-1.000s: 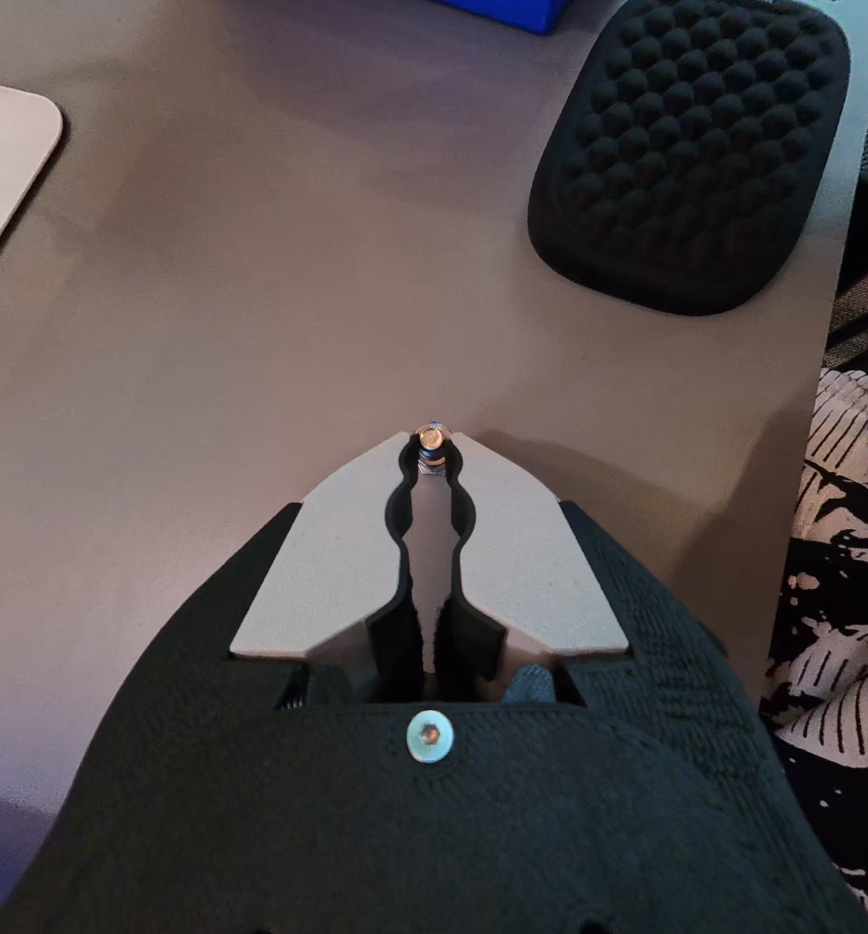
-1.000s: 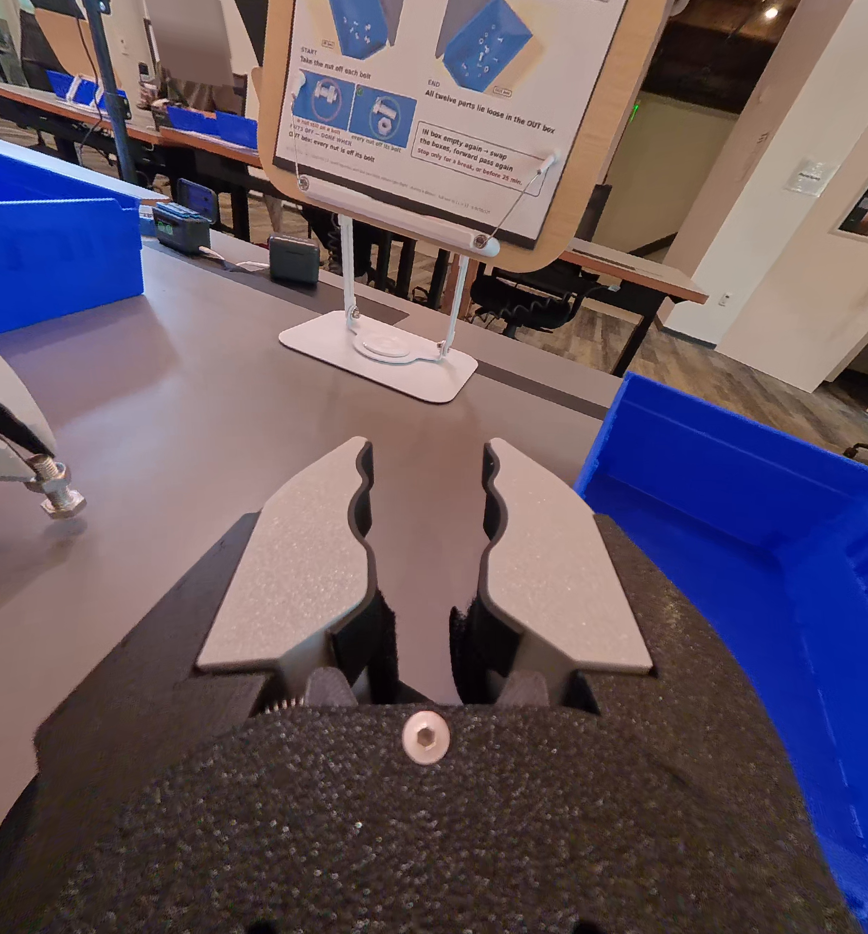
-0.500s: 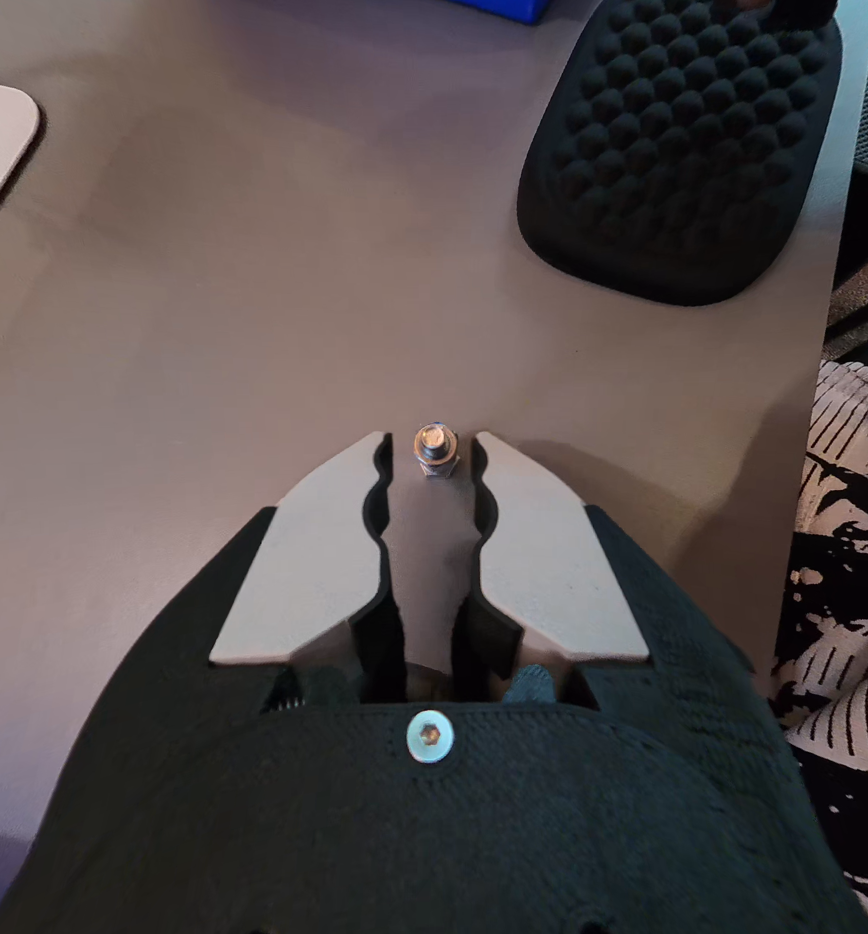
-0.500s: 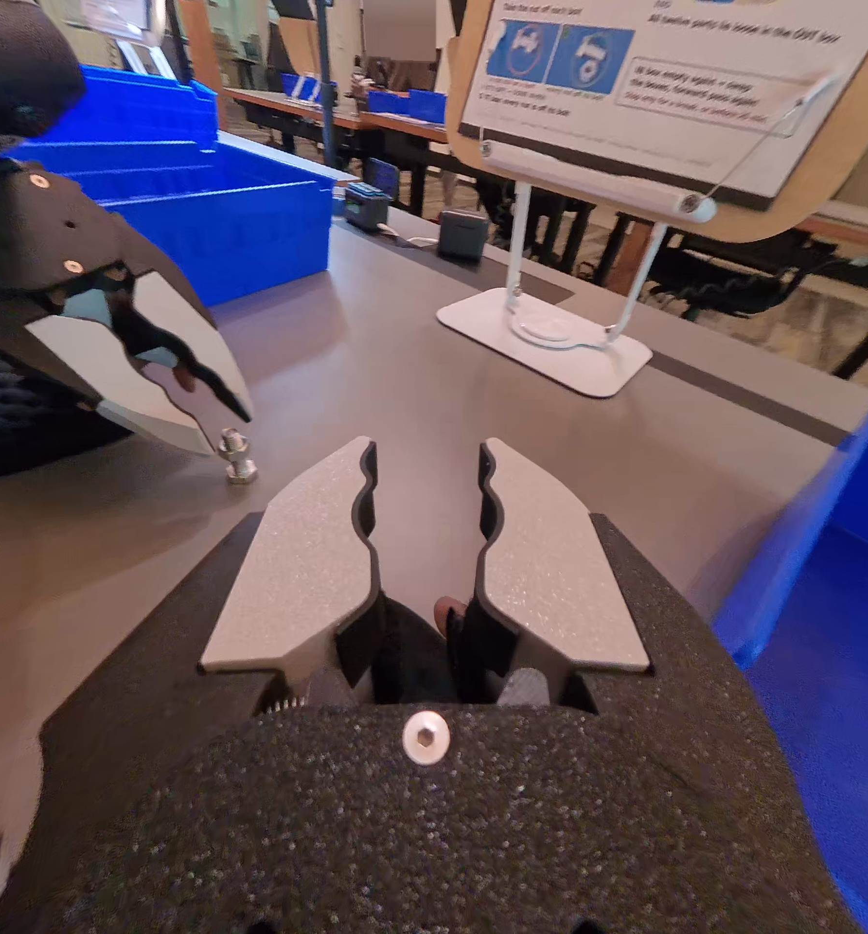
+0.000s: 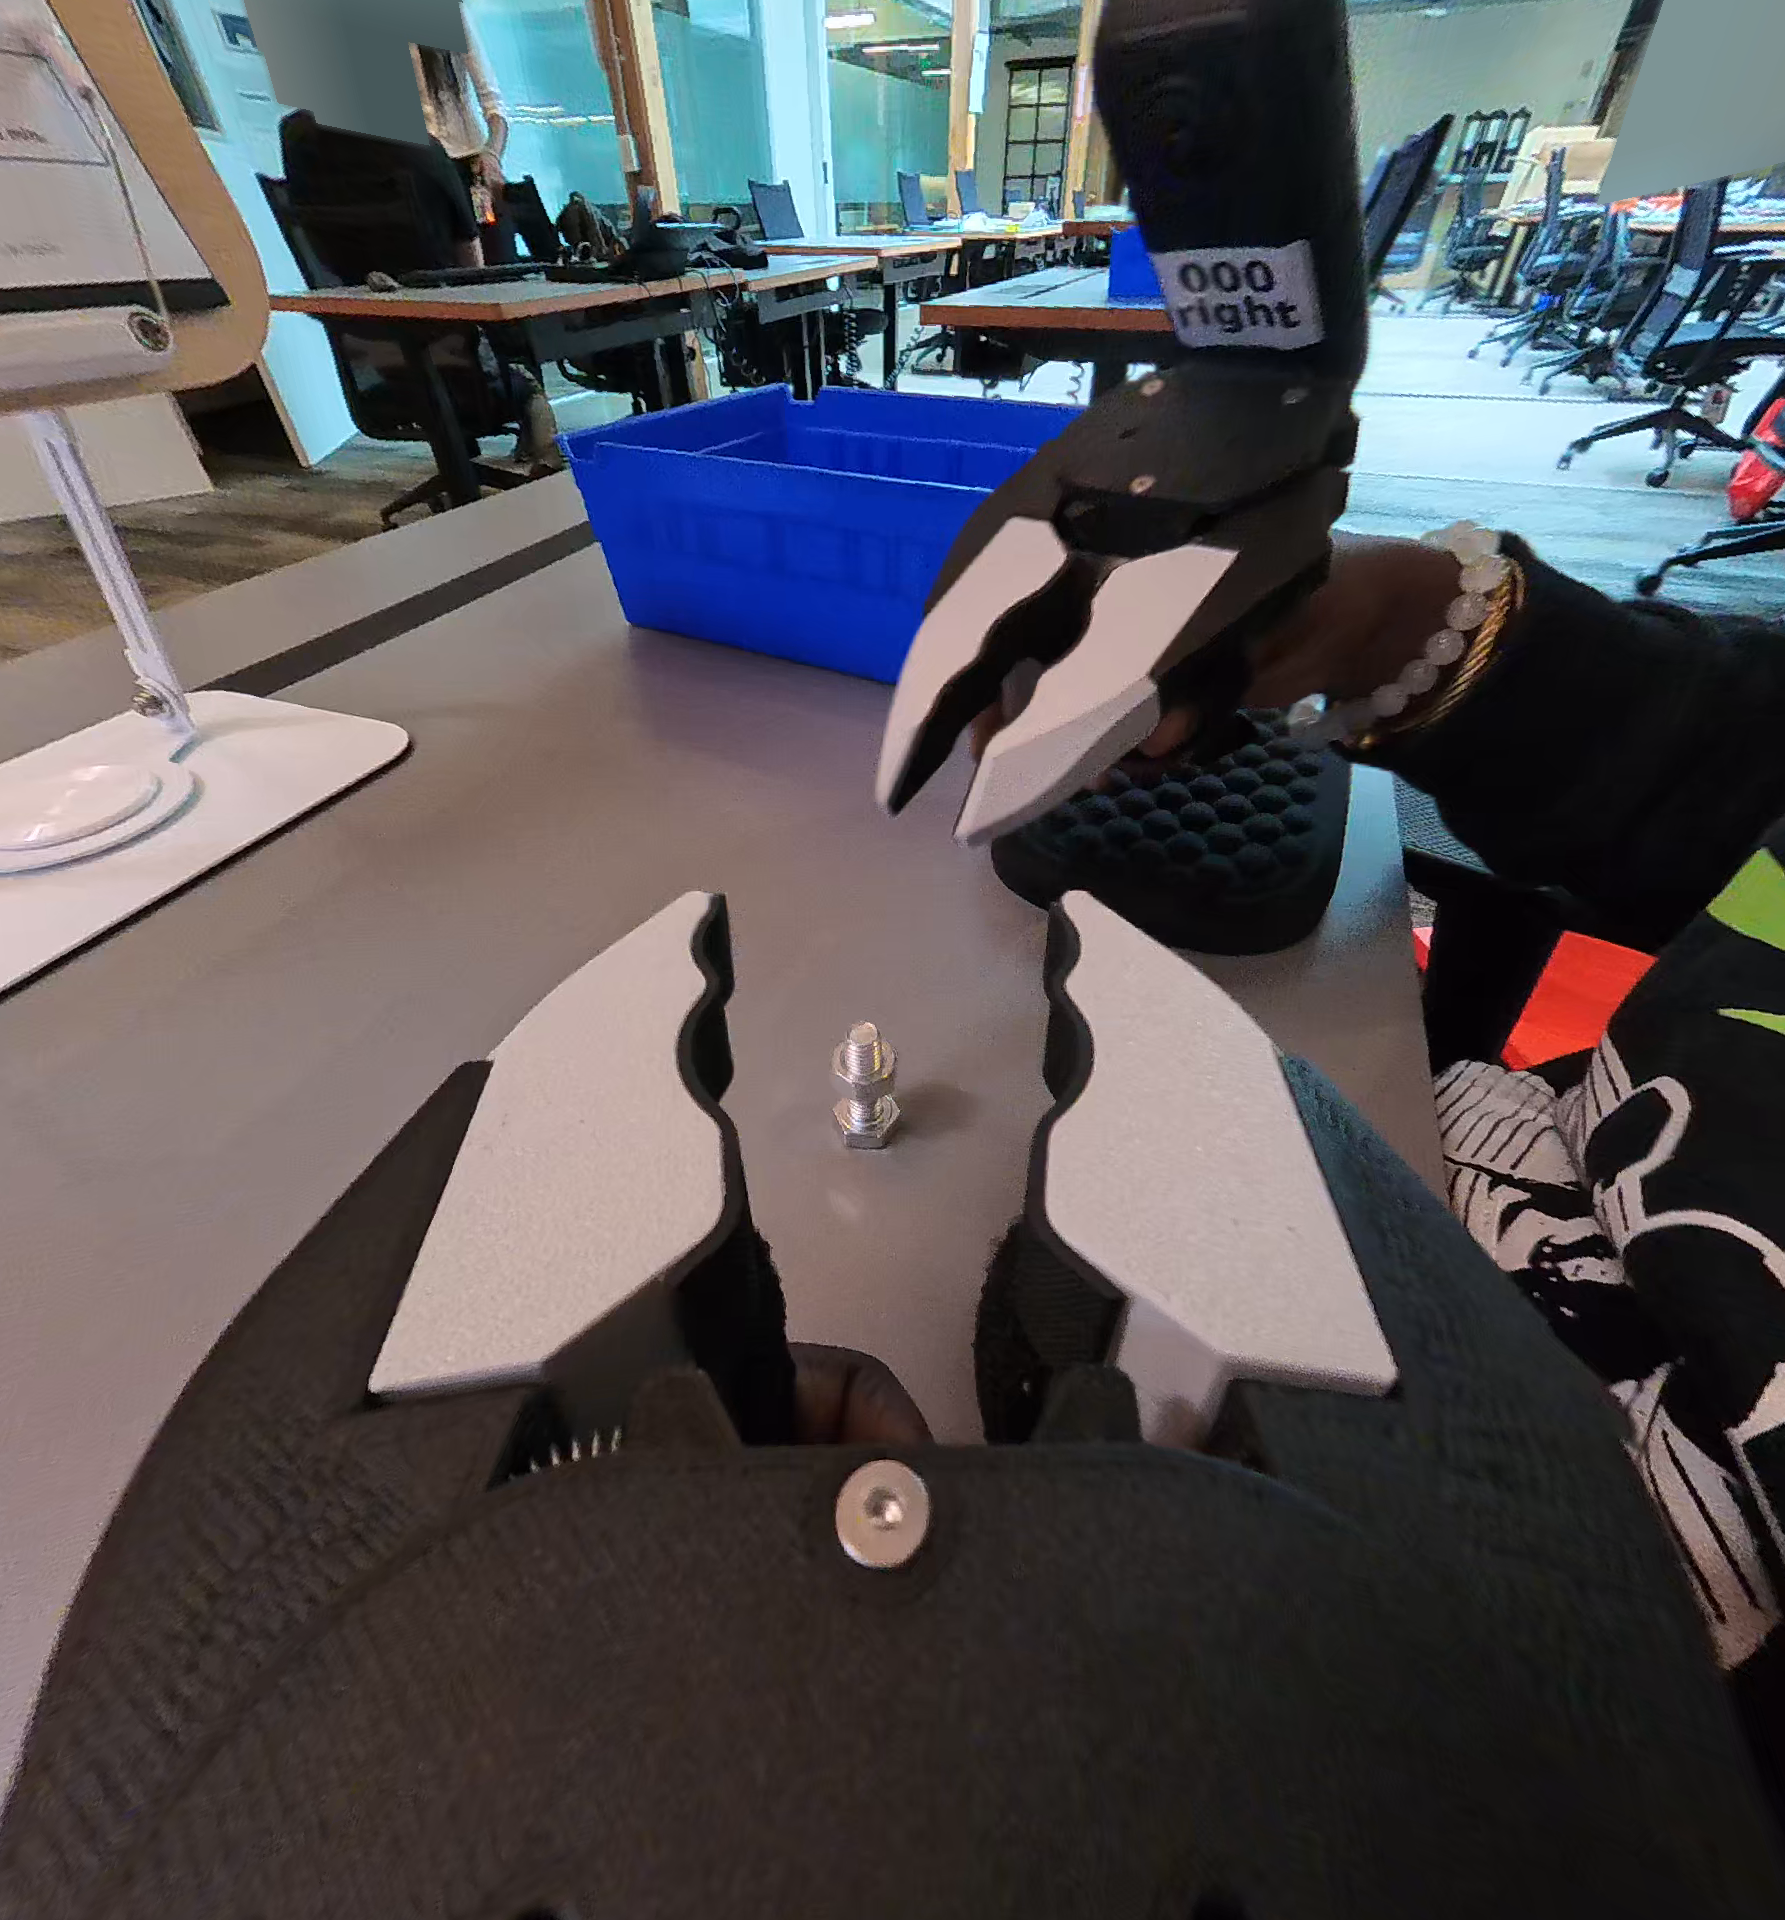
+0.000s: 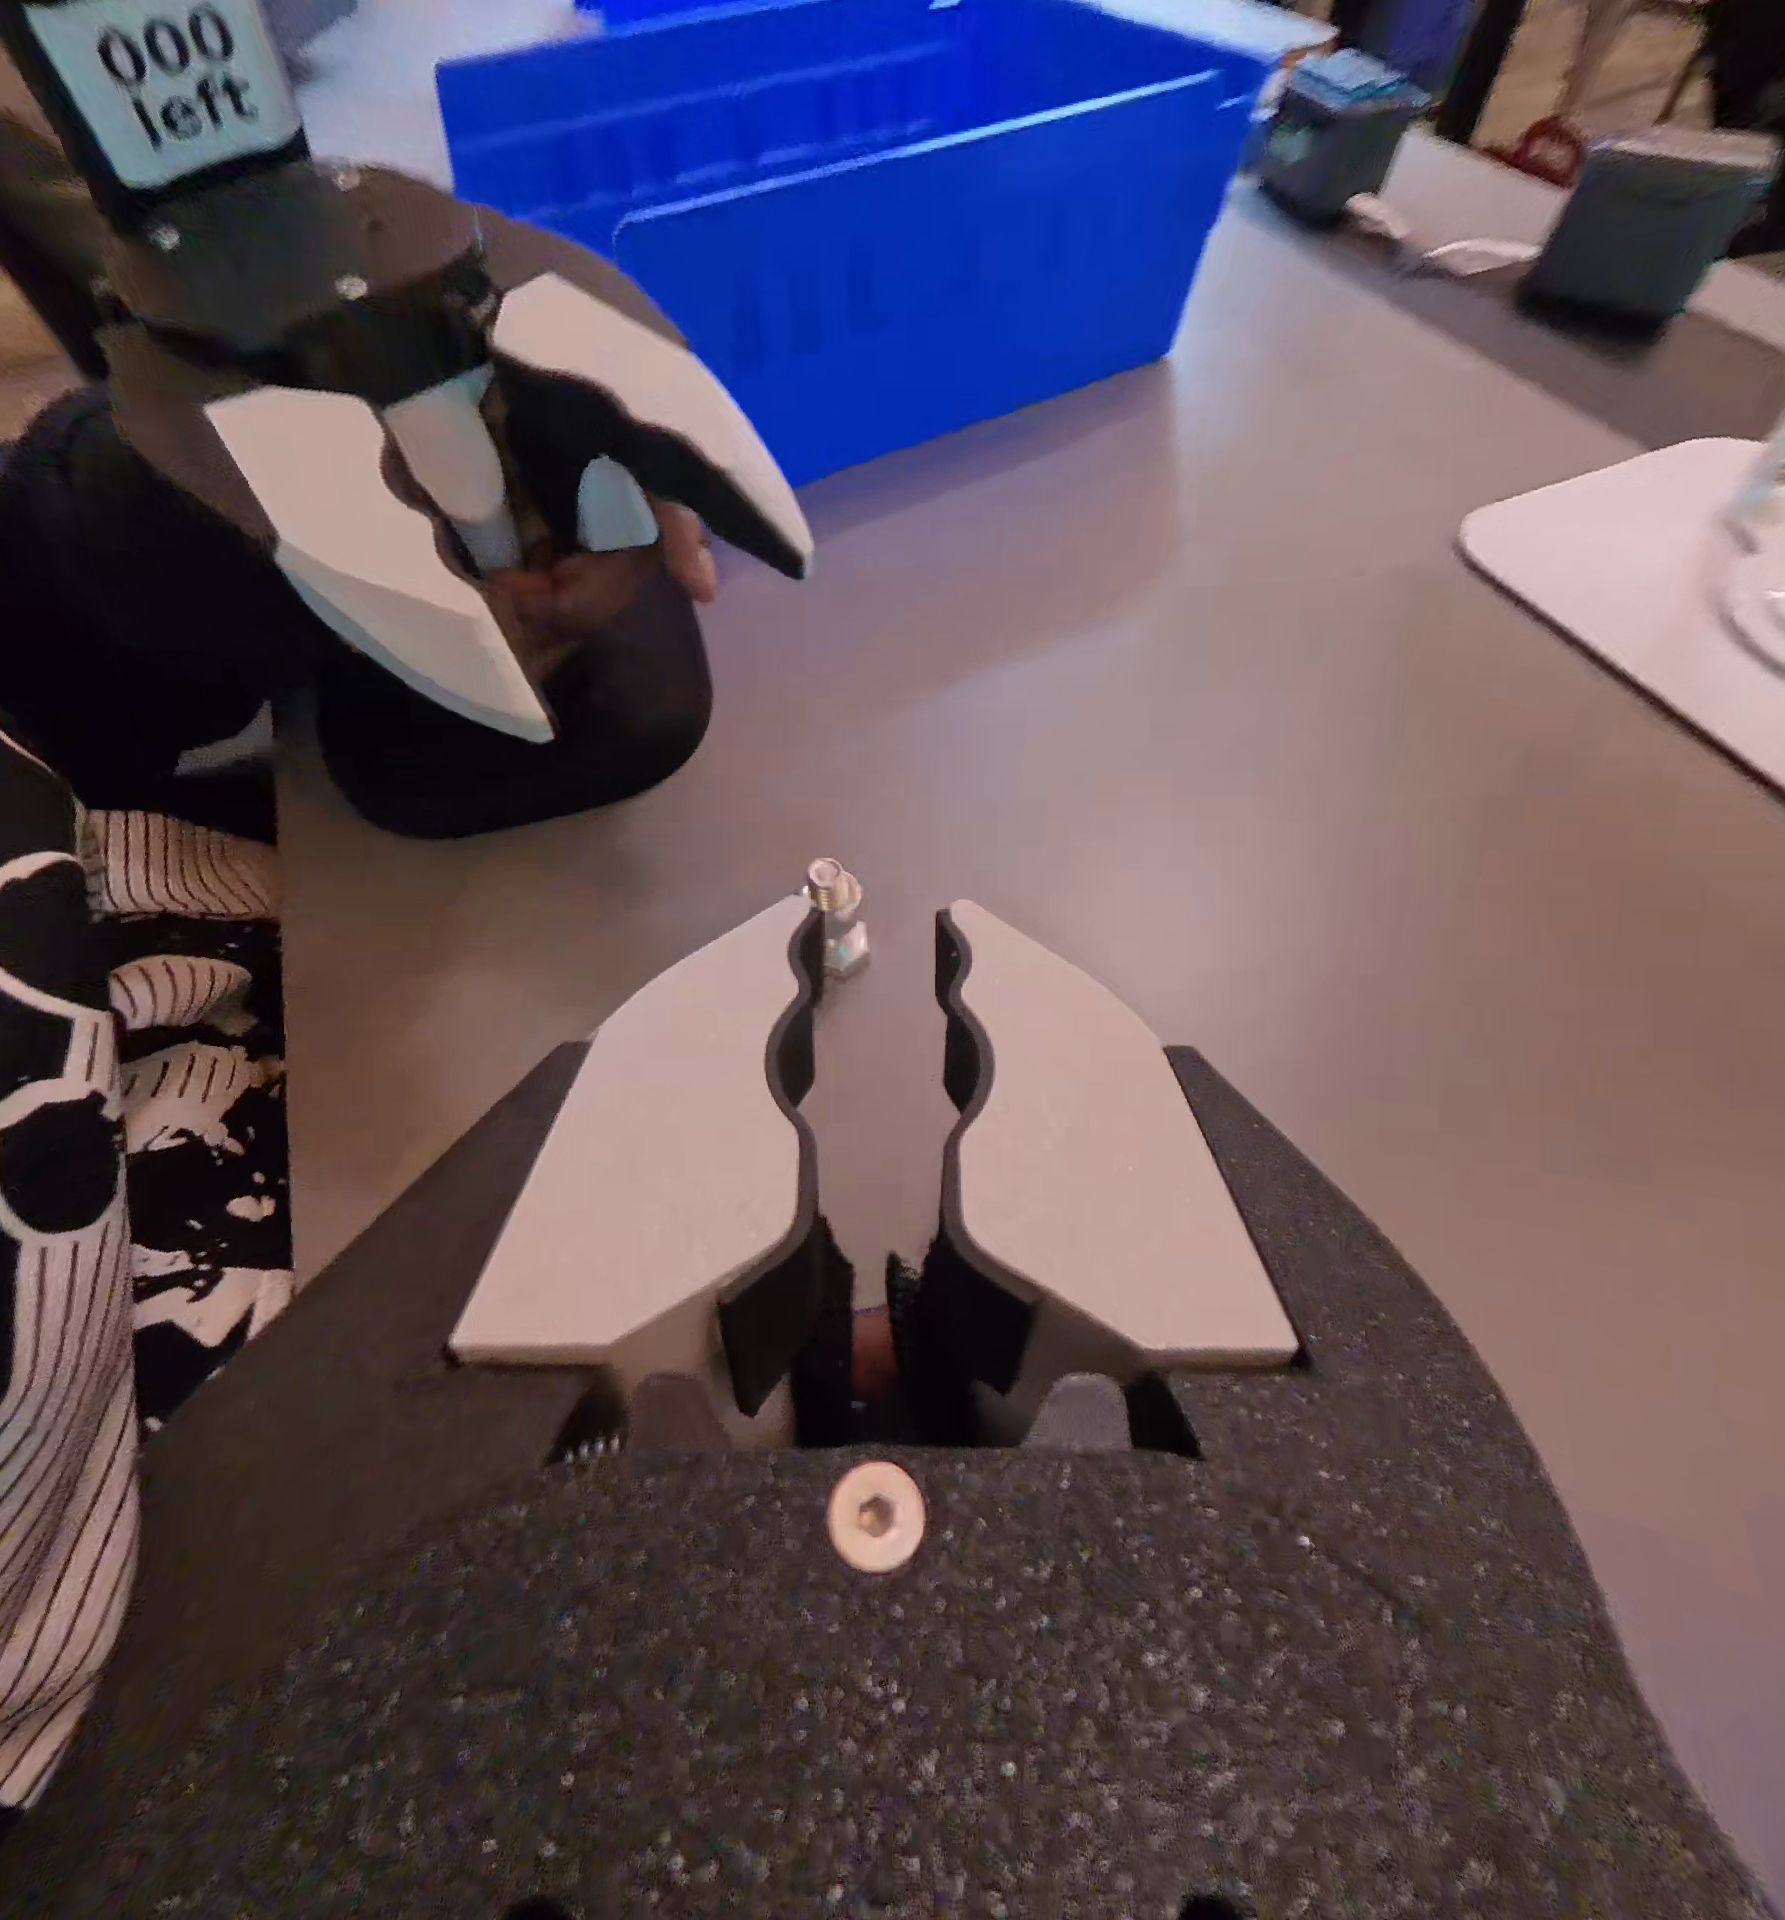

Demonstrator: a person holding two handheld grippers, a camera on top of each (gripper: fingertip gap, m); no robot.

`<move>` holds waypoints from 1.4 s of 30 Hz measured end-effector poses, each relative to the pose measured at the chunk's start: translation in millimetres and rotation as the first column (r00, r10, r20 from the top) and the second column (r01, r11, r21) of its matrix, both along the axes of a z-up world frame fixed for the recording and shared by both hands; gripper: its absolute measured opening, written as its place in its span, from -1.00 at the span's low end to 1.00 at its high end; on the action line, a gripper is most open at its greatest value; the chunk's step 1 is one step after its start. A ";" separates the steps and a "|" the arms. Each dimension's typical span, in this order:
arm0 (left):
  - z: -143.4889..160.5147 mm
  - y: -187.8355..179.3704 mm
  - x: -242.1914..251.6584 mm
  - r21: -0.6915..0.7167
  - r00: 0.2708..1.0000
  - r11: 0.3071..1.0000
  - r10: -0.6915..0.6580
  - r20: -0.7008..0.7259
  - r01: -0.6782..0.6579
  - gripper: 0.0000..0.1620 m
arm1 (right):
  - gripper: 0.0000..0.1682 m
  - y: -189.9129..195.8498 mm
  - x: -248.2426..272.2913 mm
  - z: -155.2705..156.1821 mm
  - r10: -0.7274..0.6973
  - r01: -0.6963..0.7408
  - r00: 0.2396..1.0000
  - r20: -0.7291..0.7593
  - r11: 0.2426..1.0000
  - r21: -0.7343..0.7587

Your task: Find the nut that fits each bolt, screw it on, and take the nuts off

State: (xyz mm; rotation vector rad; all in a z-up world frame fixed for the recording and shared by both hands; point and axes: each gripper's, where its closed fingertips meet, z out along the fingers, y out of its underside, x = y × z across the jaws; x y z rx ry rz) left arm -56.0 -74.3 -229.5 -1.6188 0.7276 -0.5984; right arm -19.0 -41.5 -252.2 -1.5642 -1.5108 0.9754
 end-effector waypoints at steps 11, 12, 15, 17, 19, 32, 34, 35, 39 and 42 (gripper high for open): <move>-1.8 -0.9 -1.2 0.000 1.000 1.000 -0.014 0.024 0.014 -0.30 | -0.84 -15.2 -37.9 -38.7 0.131 -0.143 0.972 0.193 0.988 0.051; -1.8 -0.7 -1.5 -0.003 0.999 1.000 -0.015 0.028 0.016 -0.30 | -0.87 -14.9 -38.0 -39.7 0.130 -0.144 0.972 0.196 0.988 0.055; -1.6 -0.2 -2.2 -0.003 0.999 1.000 -0.012 0.031 0.012 -0.30 | -0.88 -12.8 -36.5 -39.1 0.129 -0.144 0.970 0.206 0.988 0.056; -1.7 0.2 -2.0 0.007 1.000 1.000 -0.003 0.019 0.002 -0.30 | -0.89 -9.3 -34.3 -29.9 0.121 -0.131 0.975 0.186 0.991 0.040; -4.0 2.3 -1.5 0.011 1.000 1.000 0.021 -0.016 -0.021 -0.30 | -0.89 -7.9 -32.0 -9.6 0.123 -0.127 0.983 0.135 0.992 0.016; 18.2 14.7 14.1 0.171 0.985 0.970 0.173 0.019 -0.173 -0.47 | -0.89 -29.6 -33.6 86.1 0.131 -0.130 0.991 -0.040 0.991 0.007; 19.5 17.0 13.0 0.202 0.976 0.956 0.218 0.002 -0.214 -0.49 | -0.89 -29.8 -36.4 83.1 0.106 -0.106 0.994 -0.033 0.994 0.003; 19.4 17.8 13.0 0.208 0.973 0.952 0.230 -0.004 -0.225 -0.51 | -0.89 -30.7 -37.7 82.0 0.103 -0.103 0.994 -0.033 0.995 -0.003; 13.1 20.3 14.4 0.169 0.972 0.959 0.234 -0.017 -0.228 -0.56 | -0.89 -33.3 -40.4 80.8 0.106 -0.107 0.993 -0.042 0.994 -0.013; 13.7 20.9 13.4 0.165 0.971 0.958 0.239 -0.008 -0.235 -0.62 | -0.89 -31.2 -40.7 78.5 0.092 -0.092 0.995 -0.030 0.996 -0.003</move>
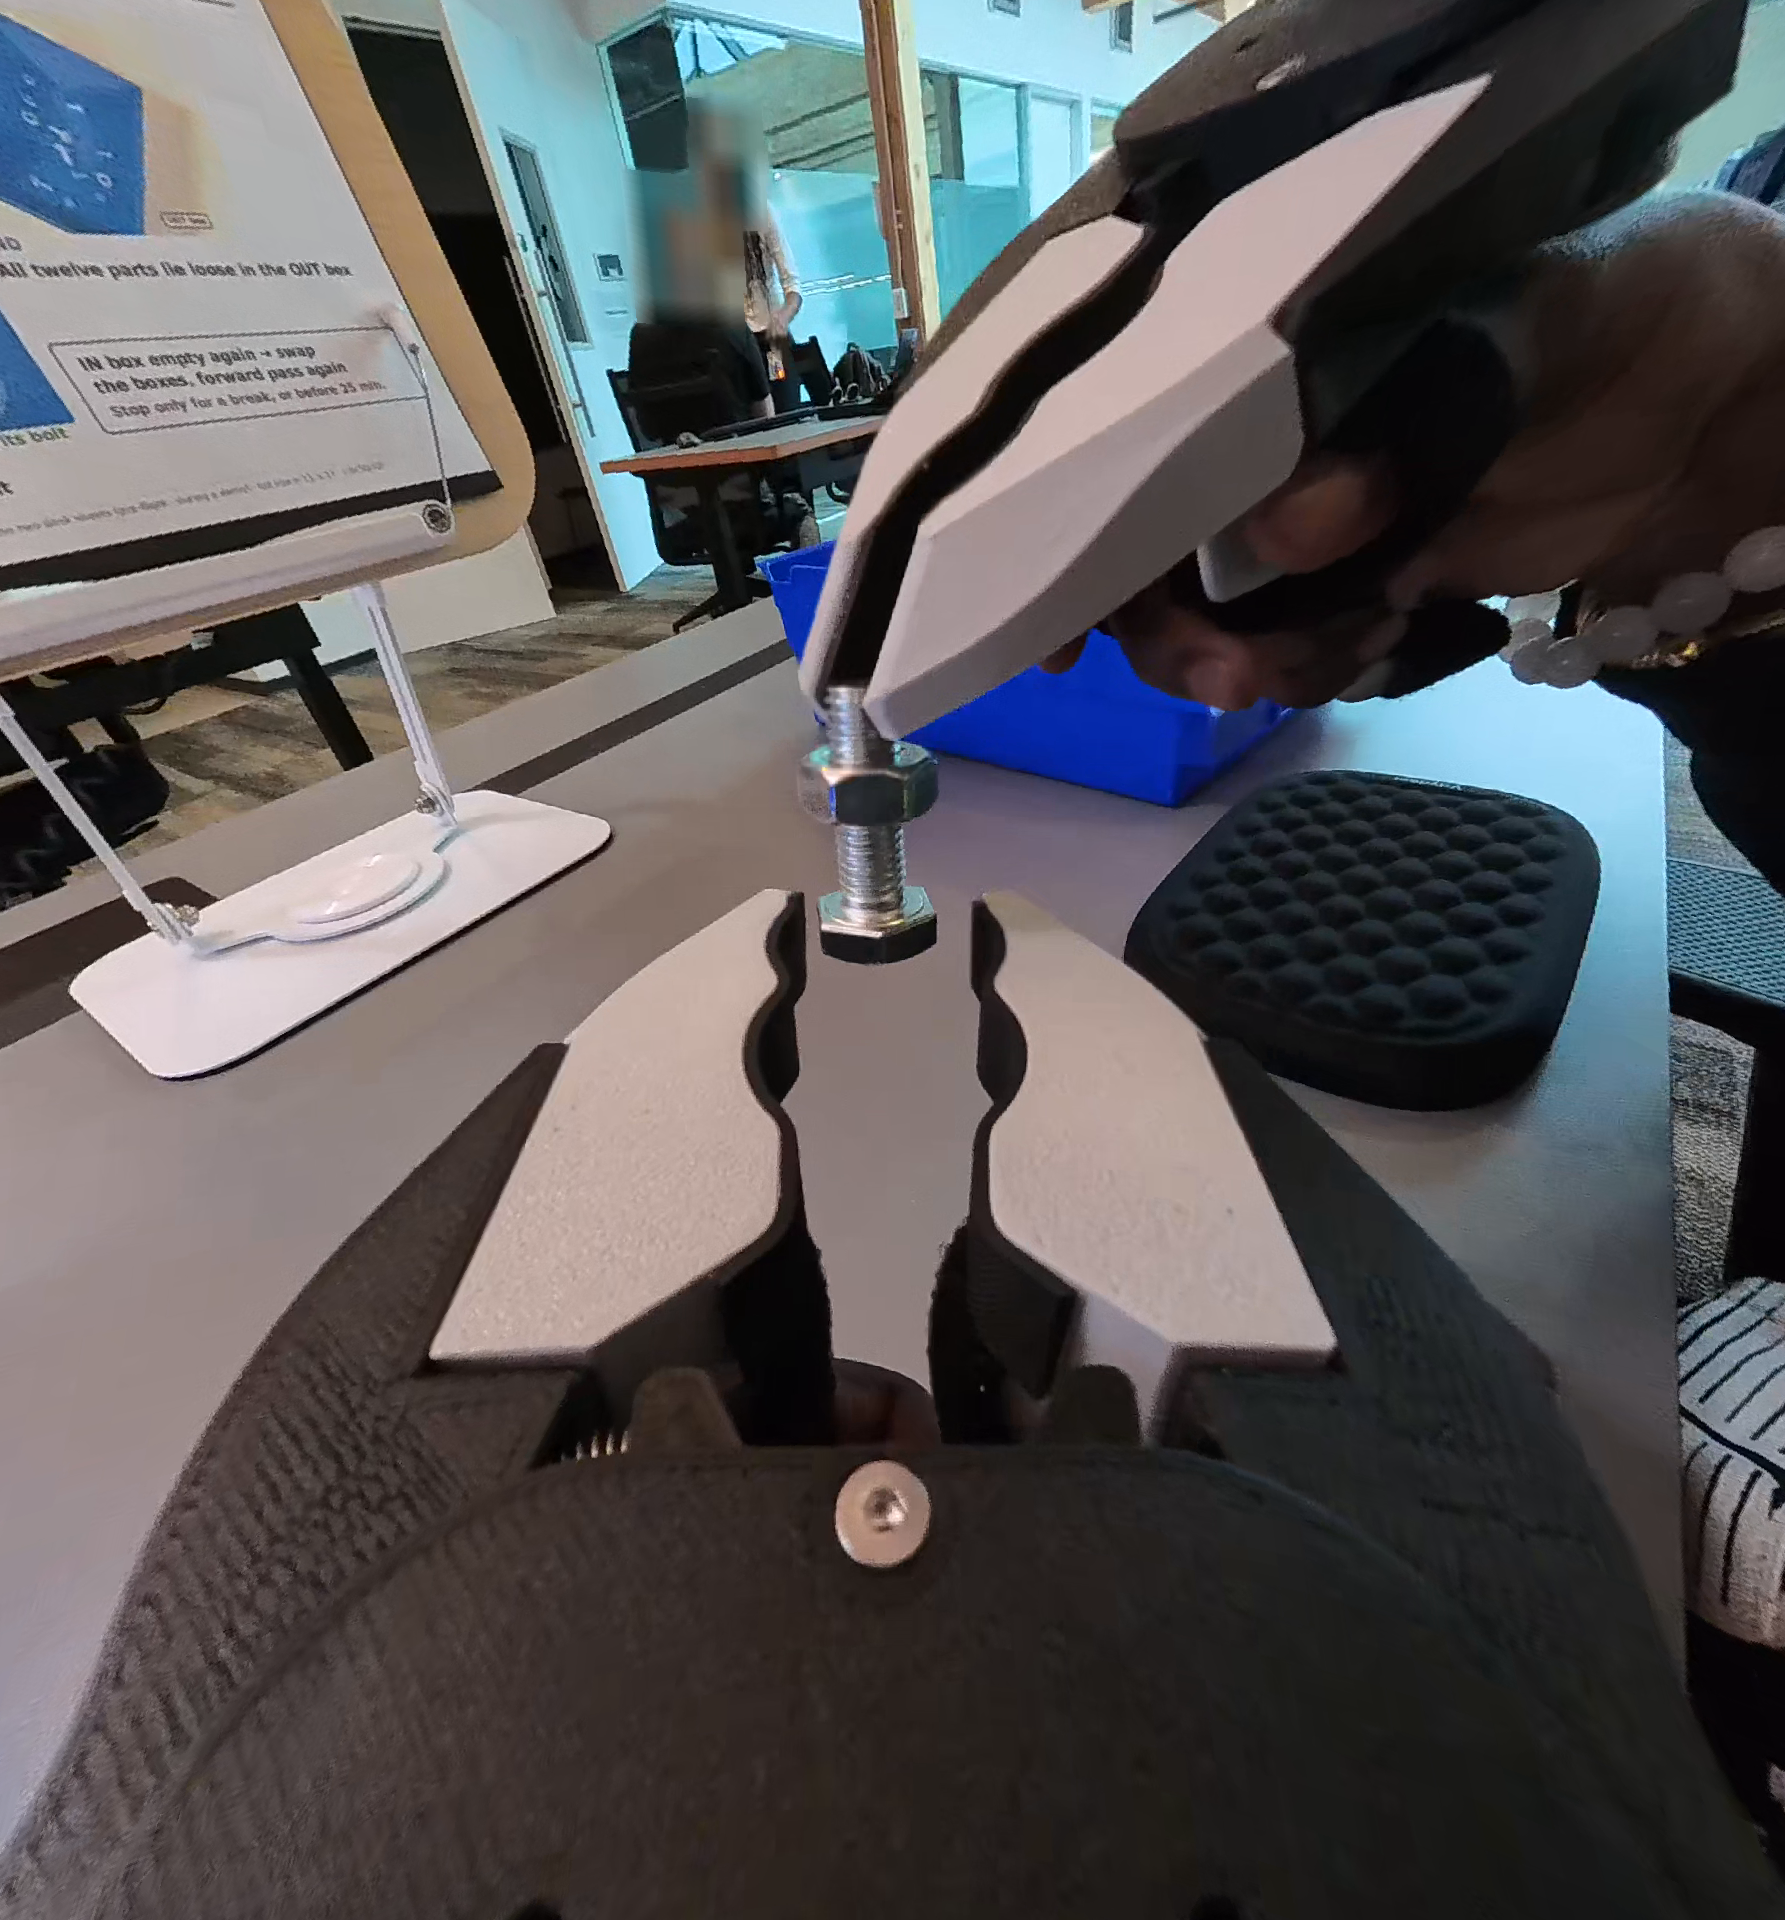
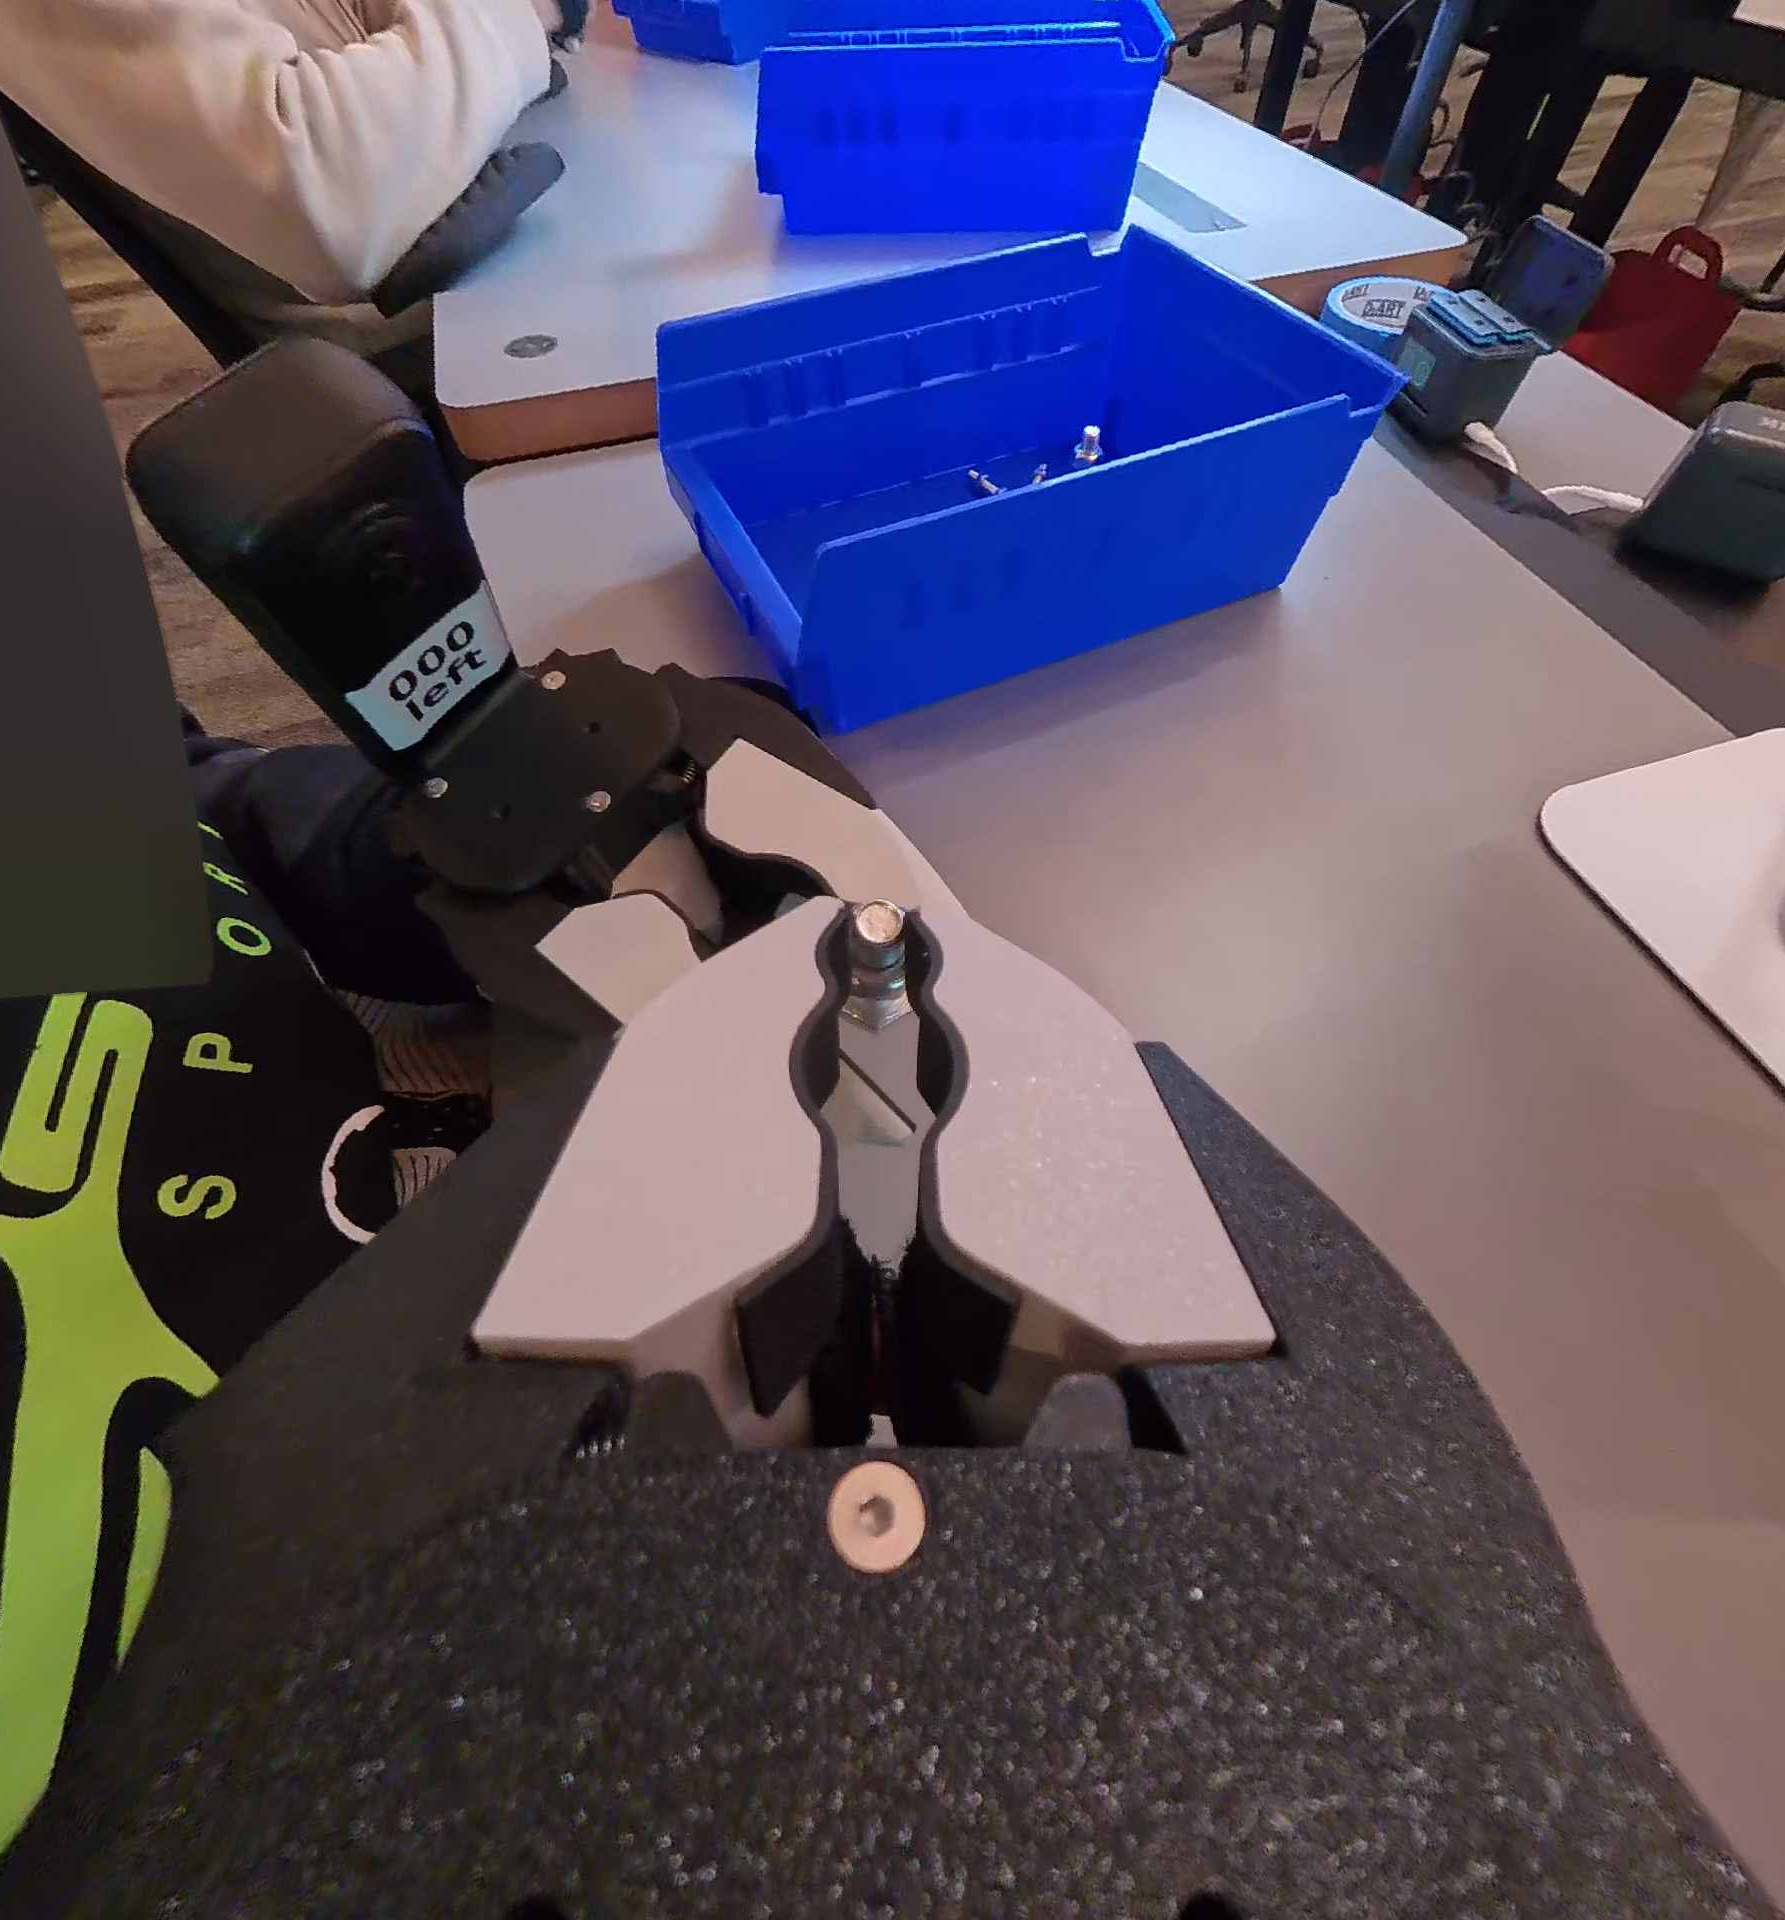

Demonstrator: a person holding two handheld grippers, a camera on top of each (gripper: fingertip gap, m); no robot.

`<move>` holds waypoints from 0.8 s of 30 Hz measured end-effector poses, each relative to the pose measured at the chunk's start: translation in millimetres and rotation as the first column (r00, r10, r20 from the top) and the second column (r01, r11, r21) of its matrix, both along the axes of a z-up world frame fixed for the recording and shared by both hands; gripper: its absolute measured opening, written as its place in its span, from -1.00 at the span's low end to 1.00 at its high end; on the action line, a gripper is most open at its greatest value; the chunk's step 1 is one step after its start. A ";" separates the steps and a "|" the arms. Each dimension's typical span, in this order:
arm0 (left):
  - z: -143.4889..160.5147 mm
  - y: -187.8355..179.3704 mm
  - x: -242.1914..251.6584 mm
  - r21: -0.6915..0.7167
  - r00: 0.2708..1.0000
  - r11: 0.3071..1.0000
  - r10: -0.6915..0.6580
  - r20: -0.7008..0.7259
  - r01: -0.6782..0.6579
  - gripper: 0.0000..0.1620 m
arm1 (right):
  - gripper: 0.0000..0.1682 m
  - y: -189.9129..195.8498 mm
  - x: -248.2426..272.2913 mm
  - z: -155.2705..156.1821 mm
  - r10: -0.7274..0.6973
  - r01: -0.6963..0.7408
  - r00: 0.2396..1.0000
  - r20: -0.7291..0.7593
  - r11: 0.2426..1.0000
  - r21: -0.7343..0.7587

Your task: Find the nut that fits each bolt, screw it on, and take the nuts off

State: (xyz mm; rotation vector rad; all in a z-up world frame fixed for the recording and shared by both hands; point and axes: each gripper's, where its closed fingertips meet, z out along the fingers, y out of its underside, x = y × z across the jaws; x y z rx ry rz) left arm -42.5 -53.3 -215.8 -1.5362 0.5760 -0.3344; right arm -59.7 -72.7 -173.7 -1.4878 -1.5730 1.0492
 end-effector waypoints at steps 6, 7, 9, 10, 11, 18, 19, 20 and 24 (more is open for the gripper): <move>-2.4 3.3 -1.5 -0.004 1.000 1.000 0.025 -0.016 -0.025 -0.71 | -0.89 1.5 -0.8 -2.0 -0.013 0.013 1.000 -0.004 1.000 -0.019; -2.6 3.8 -1.7 -0.003 0.999 1.000 0.030 -0.019 -0.030 -0.73 | -0.89 1.8 -1.0 -1.9 -0.015 0.015 1.000 -0.007 1.000 -0.024; -2.6 4.2 -1.9 0.000 0.999 0.999 0.035 -0.024 -0.035 -0.75 | -0.89 2.0 -1.3 -2.0 -0.020 0.019 1.000 -0.010 0.999 -0.027; -2.6 4.4 -2.1 0.003 0.999 0.999 0.038 -0.025 -0.038 -0.76 | -0.89 1.9 -1.5 -2.0 -0.022 0.021 1.000 -0.011 0.999 -0.027; -2.6 4.6 -2.4 0.003 0.999 0.999 0.039 -0.024 -0.039 -0.76 | -0.89 1.9 -1.7 -2.0 -0.024 0.023 1.000 -0.012 0.999 -0.026; 0.5 -1.2 3.9 -0.022 0.996 0.998 -0.058 0.072 0.059 -0.77 | -0.75 -1.1 -0.1 5.8 -0.007 0.007 0.993 -0.121 1.000 -0.006; 1.3 -2.8 5.1 -0.035 0.990 0.995 -0.089 0.113 0.093 -0.77 | -0.62 -1.1 1.4 8.5 -0.003 0.002 0.985 -0.171 1.000 -0.009; 2.7 -4.1 5.1 -0.041 0.982 0.992 -0.113 0.149 0.120 -0.77 | -0.49 -0.7 3.1 9.3 -0.004 0.001 0.976 -0.216 1.000 -0.016; 6.1 -11.4 8.0 -0.042 0.958 0.978 -0.190 0.213 0.203 -0.77 | -0.28 -1.1 3.3 0.6 -0.035 0.009 0.941 -0.338 0.997 -0.079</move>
